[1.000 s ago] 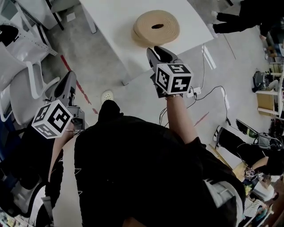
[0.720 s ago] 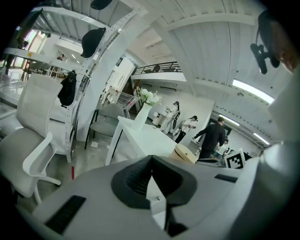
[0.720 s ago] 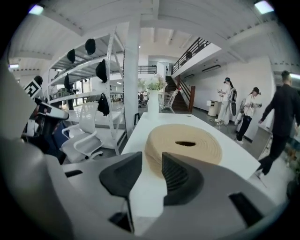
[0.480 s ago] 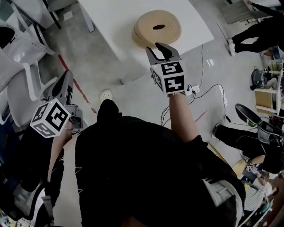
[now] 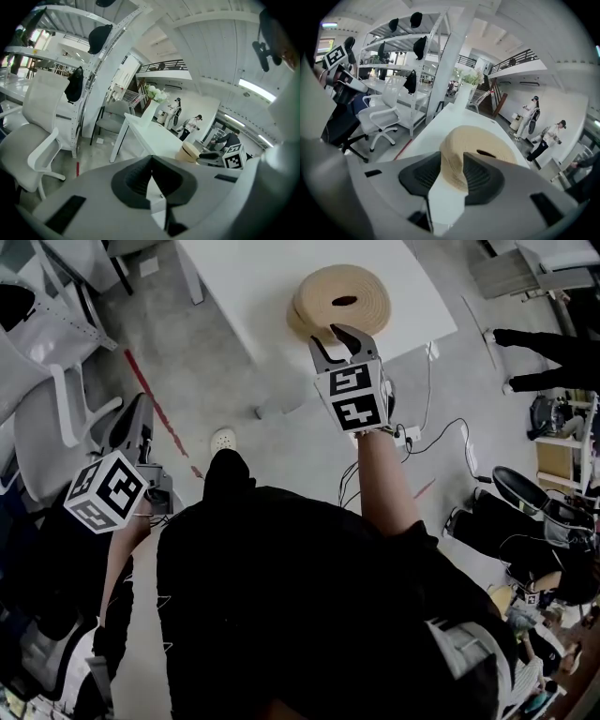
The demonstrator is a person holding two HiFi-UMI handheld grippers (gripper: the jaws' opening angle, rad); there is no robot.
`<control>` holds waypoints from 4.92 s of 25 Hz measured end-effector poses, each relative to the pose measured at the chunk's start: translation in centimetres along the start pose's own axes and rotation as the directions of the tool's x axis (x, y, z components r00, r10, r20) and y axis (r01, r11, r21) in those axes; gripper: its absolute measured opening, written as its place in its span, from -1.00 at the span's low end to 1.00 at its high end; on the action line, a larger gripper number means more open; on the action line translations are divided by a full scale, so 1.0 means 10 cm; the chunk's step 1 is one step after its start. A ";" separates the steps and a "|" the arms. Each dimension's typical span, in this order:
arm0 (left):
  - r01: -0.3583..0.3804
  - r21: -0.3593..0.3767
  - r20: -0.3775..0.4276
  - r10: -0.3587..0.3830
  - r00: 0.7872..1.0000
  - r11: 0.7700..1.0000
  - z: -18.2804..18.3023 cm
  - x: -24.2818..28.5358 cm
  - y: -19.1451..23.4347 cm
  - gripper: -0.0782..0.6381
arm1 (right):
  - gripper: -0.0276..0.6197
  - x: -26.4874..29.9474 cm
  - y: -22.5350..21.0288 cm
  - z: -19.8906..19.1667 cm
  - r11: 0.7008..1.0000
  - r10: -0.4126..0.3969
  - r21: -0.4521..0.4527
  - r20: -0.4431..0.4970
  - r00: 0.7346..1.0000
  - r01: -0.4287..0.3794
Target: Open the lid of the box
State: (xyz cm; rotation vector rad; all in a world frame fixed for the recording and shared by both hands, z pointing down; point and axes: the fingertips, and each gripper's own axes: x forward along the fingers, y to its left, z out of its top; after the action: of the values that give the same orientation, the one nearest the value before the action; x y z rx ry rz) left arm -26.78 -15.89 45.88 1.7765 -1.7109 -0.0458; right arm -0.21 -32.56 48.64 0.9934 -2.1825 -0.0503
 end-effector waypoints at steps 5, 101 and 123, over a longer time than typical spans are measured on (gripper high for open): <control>-0.012 -0.010 0.003 0.012 1.000 1.000 0.02 0.01 0.00 -0.75 | -0.42 0.09 -0.05 0.01 0.999 0.009 -0.036 -0.017 1.000 -0.009; 0.319 0.093 -0.063 -0.314 0.947 0.943 1.08 1.42 -0.36 -0.75 | -0.70 0.24 -0.32 0.21 0.926 -0.088 0.363 -0.060 0.994 0.103; 0.364 0.111 -0.084 -0.357 0.930 0.925 1.13 1.50 -0.44 -0.75 | -0.70 -0.01 -0.56 0.46 0.818 -0.161 0.565 0.052 0.986 0.104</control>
State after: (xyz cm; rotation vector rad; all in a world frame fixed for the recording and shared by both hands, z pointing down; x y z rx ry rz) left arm -25.93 -34.62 41.10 2.1454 -1.3479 -0.0424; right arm 0.48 -37.52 43.41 1.4952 -2.2599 0.5227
